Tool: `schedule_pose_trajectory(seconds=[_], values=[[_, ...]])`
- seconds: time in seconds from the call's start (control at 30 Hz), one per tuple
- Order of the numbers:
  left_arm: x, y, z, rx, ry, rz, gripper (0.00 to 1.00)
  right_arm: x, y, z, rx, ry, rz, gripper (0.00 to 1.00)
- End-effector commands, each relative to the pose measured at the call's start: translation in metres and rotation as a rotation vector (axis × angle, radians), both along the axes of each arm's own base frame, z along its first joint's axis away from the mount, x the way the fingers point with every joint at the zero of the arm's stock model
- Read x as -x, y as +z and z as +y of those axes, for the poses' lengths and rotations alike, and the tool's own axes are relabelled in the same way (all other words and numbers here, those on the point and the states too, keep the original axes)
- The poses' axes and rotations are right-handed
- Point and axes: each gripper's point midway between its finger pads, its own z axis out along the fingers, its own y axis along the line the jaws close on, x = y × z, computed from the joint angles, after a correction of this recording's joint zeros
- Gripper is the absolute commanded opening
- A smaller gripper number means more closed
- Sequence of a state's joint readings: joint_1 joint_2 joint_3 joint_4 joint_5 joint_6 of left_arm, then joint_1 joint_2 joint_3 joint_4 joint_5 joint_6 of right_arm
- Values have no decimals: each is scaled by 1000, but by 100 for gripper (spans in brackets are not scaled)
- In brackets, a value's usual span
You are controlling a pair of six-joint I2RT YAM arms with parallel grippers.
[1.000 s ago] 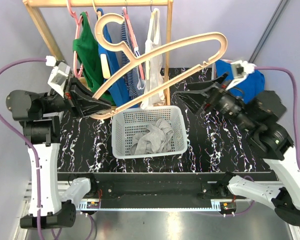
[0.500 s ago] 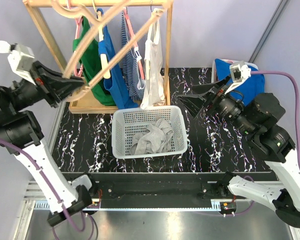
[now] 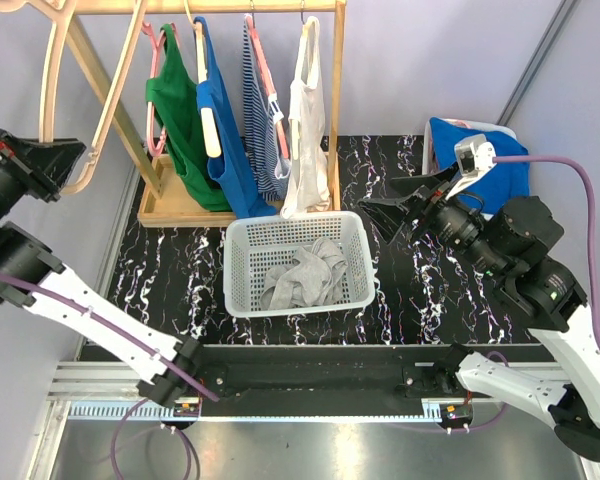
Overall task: Remove the tank top from the hanger
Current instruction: Place the hanger at the clothesline.
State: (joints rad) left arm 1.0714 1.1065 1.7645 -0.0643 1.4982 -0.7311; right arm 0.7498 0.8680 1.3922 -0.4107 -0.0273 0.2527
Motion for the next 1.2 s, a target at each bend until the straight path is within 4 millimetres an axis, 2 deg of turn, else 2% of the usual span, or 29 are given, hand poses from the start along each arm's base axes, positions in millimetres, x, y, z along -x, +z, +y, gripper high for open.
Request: schedule_pose_trajectory(seconds=[0.0, 0.07, 0.1, 0.2, 0.27, 0.4, 0.67, 0.73, 0.77, 0.8, 0.87, 0.9, 0.93, 1.03, 1.17], values=[[29, -16, -20, -165, -32, 68, 0, -5, 3, -10, 3, -55, -30, 94], [29, -24, -7, -163, 33, 81, 0, -5, 5, -12, 1, -63, -36, 94], [30, -26, 9, -168, 106, 83, 0, -5, 5, -11, 0, -60, -35, 94], [32, -36, 36, -120, 185, 102, 0, -4, 5, -11, -2, -56, -34, 94], [31, -46, 44, -97, 194, 111, 0, -4, 6, -12, -6, -59, -34, 94], [32, -62, 42, -160, 212, 103, 0, -4, 6, -13, -10, -63, -33, 94], [28, -97, 37, -126, 173, 109, 0, -7, 8, -5, -36, -44, -15, 93], [25, -108, 34, -63, 143, 133, 0, -7, 7, -2, -39, -33, -9, 94], [23, -110, 35, -133, 142, 111, 0, -8, 8, -1, -44, -33, -5, 94], [23, -113, 30, -73, 131, 136, 0, -8, 8, -1, -46, -34, -5, 93], [19, -120, 37, -94, 133, 132, 0, -9, 9, 0, -49, -32, -2, 93], [18, -122, 39, -33, 137, 156, 0, -8, 9, 0, -52, -31, -1, 93], [15, -128, 49, -5, 141, 168, 0, -8, 10, 0, -55, -31, -1, 93], [13, -136, 61, 11, 151, 176, 0, -8, 10, -1, -58, -32, 0, 93], [15, -145, 67, -38, 176, 155, 0, -10, 7, 2, -54, -30, 11, 93]])
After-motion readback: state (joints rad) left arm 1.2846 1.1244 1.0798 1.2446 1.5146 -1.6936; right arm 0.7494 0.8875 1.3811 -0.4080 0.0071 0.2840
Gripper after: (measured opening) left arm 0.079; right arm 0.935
